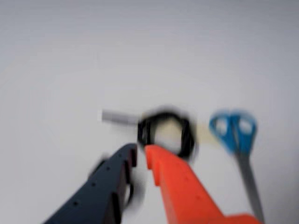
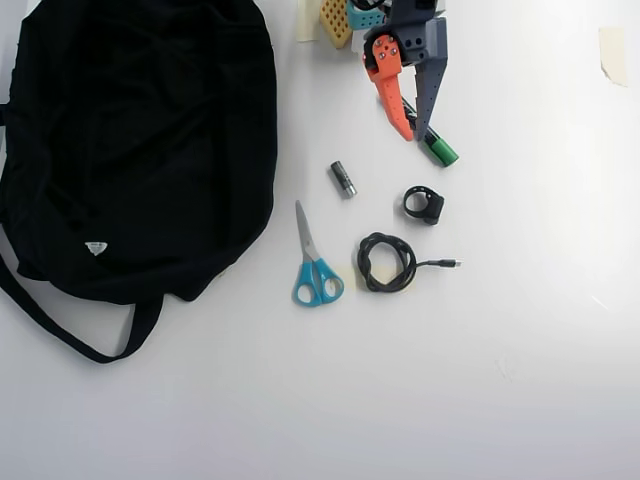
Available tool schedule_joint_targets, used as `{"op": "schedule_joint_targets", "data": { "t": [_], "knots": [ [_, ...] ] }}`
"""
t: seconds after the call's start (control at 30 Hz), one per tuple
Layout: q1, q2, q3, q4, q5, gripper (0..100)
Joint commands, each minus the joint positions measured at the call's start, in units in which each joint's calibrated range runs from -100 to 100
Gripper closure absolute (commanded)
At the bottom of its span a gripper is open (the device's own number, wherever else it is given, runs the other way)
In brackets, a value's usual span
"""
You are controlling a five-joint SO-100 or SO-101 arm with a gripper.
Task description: Put the green marker into the black bag
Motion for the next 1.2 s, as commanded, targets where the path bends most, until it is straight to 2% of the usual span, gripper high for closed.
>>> {"op": "schedule_joint_targets", "data": {
  "t": [0.0, 0.17, 0.33, 0.53, 1.17],
  "knots": [
    [0.4, 13.7, -13.6, -10.2, 0.3, 98],
    [1.1, 26.9, -25.6, -17.5, 0.7, 98],
    [1.9, 38.2, -40.5, -17.9, 0.8, 98],
    [4.1, 46.5, -48.6, -19.0, 0.8, 98],
    [4.7, 46.9, -48.5, -19.0, 0.9, 98]
  ]
}}
